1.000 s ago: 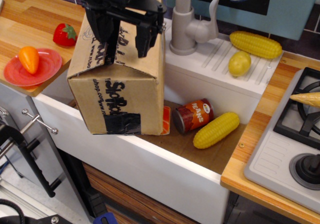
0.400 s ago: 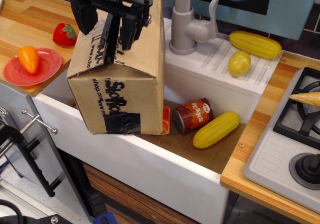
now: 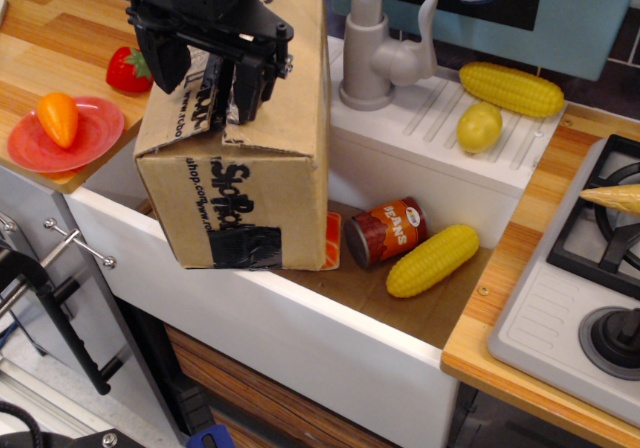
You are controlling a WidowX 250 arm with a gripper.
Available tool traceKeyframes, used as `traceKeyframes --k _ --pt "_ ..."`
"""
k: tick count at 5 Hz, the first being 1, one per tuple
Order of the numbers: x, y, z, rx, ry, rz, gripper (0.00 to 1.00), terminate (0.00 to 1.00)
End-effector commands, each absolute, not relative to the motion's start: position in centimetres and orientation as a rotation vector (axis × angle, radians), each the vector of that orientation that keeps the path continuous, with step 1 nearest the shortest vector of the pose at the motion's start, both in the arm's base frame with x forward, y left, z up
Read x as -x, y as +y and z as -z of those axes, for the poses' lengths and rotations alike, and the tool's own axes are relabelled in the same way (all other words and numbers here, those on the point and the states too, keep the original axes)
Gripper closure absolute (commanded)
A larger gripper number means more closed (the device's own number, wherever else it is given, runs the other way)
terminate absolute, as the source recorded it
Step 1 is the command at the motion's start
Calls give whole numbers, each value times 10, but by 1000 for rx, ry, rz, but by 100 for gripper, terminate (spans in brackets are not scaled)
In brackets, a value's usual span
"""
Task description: Open small4fbox flaps
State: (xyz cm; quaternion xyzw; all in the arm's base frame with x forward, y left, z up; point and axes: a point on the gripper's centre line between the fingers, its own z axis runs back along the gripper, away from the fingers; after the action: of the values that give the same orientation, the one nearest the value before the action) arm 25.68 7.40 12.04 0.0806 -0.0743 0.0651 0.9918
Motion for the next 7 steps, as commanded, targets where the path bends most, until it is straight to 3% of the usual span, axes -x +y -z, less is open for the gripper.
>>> traceKeyframes --k 1,2,4,7 --pt "-252 81 -119 -178 -134 -134 0 0" --pt "-241 90 -120 -234 -138 -170 0 0" --pt "-234 113 -104 -262 -166 -162 0 0" --pt "-237 133 -134 -350 -136 -119 0 0"
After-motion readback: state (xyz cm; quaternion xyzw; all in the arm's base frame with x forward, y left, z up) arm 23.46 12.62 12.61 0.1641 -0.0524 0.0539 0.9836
